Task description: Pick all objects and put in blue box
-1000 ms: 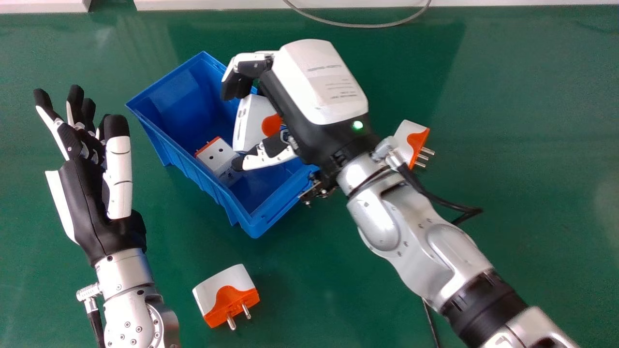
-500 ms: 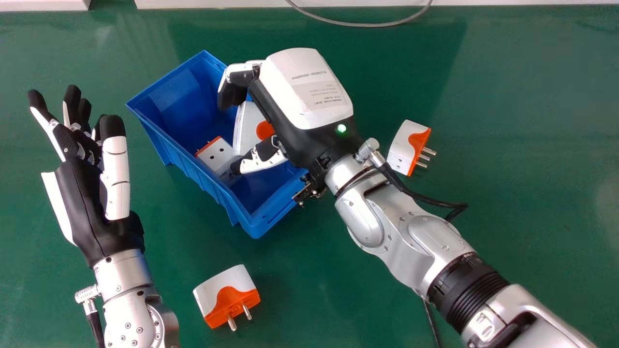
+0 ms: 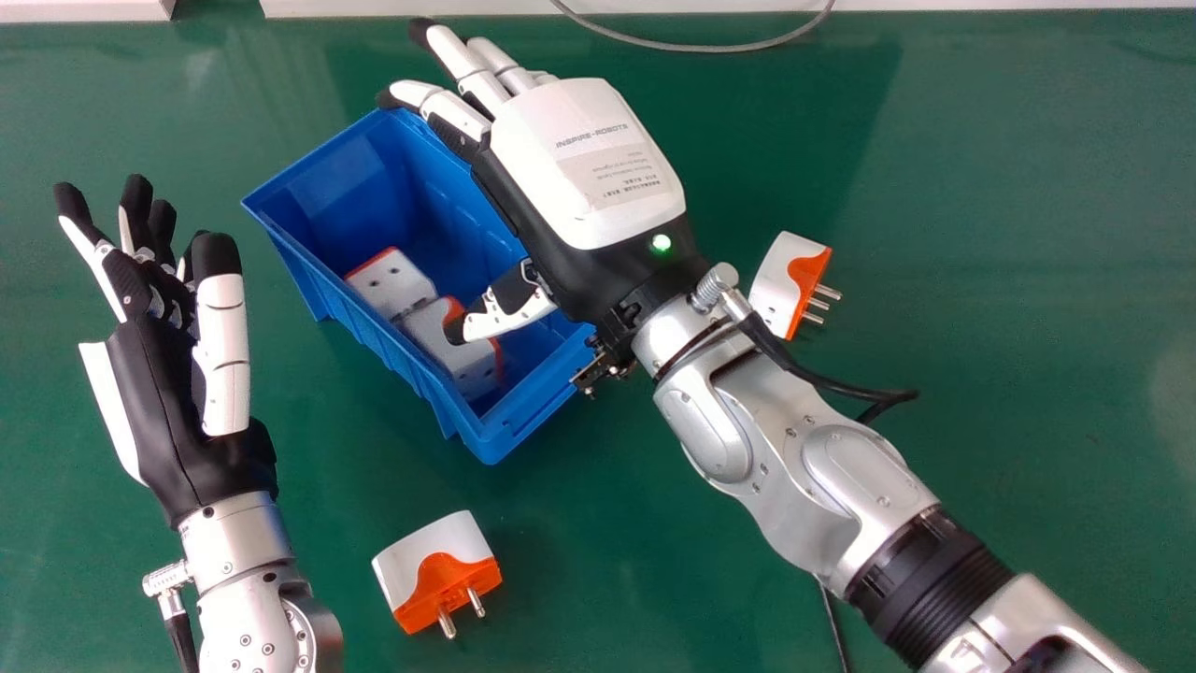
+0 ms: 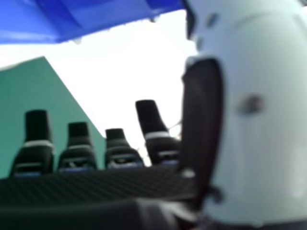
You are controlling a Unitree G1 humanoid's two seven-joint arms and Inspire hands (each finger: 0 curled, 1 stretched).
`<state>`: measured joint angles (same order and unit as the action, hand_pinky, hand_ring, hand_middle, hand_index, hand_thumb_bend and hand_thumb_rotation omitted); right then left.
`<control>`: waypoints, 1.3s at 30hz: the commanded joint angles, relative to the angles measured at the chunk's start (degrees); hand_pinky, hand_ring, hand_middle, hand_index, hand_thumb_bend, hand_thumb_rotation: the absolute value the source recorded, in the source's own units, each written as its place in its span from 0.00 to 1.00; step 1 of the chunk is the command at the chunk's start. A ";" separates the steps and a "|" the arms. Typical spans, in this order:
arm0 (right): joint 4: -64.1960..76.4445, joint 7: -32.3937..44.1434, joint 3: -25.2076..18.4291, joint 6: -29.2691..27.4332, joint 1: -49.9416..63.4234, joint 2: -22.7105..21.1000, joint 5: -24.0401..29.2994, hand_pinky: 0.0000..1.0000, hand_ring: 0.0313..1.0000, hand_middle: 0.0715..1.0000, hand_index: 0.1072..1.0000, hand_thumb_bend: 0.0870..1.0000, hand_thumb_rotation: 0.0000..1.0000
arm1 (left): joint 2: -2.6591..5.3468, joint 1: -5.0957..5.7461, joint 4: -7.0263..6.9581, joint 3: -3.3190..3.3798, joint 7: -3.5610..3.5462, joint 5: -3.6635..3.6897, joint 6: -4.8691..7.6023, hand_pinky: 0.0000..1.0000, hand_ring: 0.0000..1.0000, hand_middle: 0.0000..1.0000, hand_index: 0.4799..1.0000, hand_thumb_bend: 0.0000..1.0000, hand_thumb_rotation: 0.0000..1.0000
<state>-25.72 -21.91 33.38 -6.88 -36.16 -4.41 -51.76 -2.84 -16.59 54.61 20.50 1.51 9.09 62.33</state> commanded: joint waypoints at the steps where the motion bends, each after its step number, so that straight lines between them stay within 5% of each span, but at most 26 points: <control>1: 4.93 -0.05 -0.97 -0.06 1.14 -0.37 0.42 0.90 1.00 1.00 0.91 0.99 0.18 | -0.33 0.52 -0.91 -0.26 -0.08 -0.20 1.37 0.90 0.96 0.97 0.92 0.74 0.73; 4: 11.39 1.68 -1.71 0.93 4.08 -1.52 0.35 0.90 1.00 1.00 0.92 0.96 0.19 | -0.13 0.76 -1.15 -0.22 0.01 -0.04 1.26 0.89 0.95 0.96 0.91 0.74 0.72; 7: 20.38 6.97 -3.00 3.03 8.32 -2.63 1.34 0.85 0.98 1.00 0.91 0.94 0.18 | -0.06 1.07 -1.32 -0.24 -0.62 0.57 1.34 0.89 0.95 0.96 0.91 0.74 0.72; 11: 38.32 27.73 -4.87 10.33 14.56 -5.60 7.40 0.76 0.93 0.98 0.91 0.90 0.18 | 0.17 1.24 -1.68 -0.09 -2.14 2.48 0.92 0.89 0.95 0.96 0.90 0.76 0.71; 14: 52.89 49.02 -4.74 18.93 16.92 -10.92 12.14 0.74 0.90 0.95 0.92 0.89 0.19 | -0.07 1.74 -2.05 -0.31 -2.21 2.12 0.50 0.89 0.95 0.96 0.90 0.77 0.71; 18: 64.35 64.61 -0.46 25.58 19.69 -14.16 7.27 0.68 0.83 0.88 0.87 0.92 0.21 | 0.02 2.24 -3.06 -0.51 -2.52 2.43 -0.21 0.89 0.95 0.96 0.91 0.78 0.70; 25: 67.05 71.99 8.66 26.65 22.98 -9.67 -9.66 0.63 0.78 0.83 0.84 0.85 0.21 | 0.37 3.20 -5.40 -1.00 -3.50 3.12 -1.70 0.90 0.96 0.96 0.93 0.76 0.69; 27: 65.56 72.96 10.95 25.39 23.44 -7.78 -13.61 0.63 0.78 0.83 0.84 0.84 0.20 | 0.36 3.44 -5.97 -1.19 -3.18 2.55 -1.90 0.90 0.96 0.96 0.94 0.76 0.70; 29: 63.97 72.83 12.19 24.14 23.81 -6.26 -15.54 0.62 0.77 0.82 0.83 0.79 0.12 | 0.32 3.57 -6.24 -1.28 -2.57 1.88 -2.09 0.90 0.96 0.97 0.94 0.75 0.70; 33: 59.85 70.29 13.58 21.71 24.29 -4.01 -16.84 0.59 0.76 0.80 0.81 0.72 0.03 | 0.48 3.63 -6.77 -1.45 -2.83 2.33 -2.67 0.91 0.97 0.97 0.95 0.74 0.71; 39: 50.83 65.57 14.46 18.89 23.35 -1.18 -16.68 0.59 0.77 0.81 0.81 0.70 0.00 | 0.27 3.30 -6.62 -1.49 -2.35 1.56 -2.57 0.91 0.97 0.98 0.96 0.72 0.72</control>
<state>25.98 45.40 47.77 12.88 -11.85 -7.04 -67.98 -2.42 -13.18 48.80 19.21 -1.04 11.19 59.26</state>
